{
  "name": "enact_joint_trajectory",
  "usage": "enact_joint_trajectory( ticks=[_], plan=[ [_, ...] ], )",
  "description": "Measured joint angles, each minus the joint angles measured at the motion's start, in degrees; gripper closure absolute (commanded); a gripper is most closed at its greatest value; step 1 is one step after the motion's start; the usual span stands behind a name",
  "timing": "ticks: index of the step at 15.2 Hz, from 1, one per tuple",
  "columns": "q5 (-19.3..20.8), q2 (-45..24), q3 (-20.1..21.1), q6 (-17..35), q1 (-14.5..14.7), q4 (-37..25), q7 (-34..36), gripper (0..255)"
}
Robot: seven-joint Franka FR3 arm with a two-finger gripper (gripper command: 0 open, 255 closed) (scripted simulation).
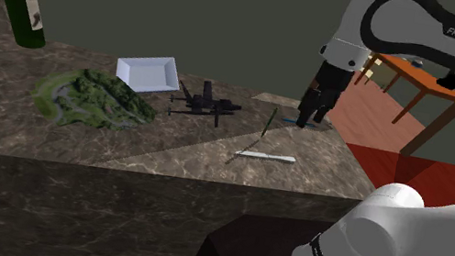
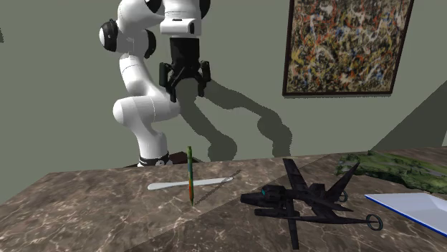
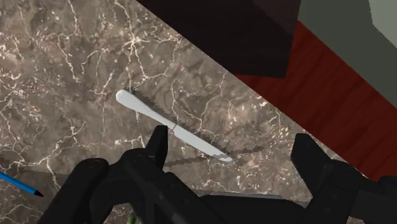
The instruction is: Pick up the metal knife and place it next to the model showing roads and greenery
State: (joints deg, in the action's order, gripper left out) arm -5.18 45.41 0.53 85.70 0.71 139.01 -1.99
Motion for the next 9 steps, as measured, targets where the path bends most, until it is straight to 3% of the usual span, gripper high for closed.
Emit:
enact_joint_trajectory(
  ticks=[3,9],
  plan=[
    [1.4,-0.9,-0.5,2.1,1.0,1.7,-3.5,0],
    [8.6,-6.6,-3.4,13.5,4.9,8.2,-20.5,0]
  ],
)
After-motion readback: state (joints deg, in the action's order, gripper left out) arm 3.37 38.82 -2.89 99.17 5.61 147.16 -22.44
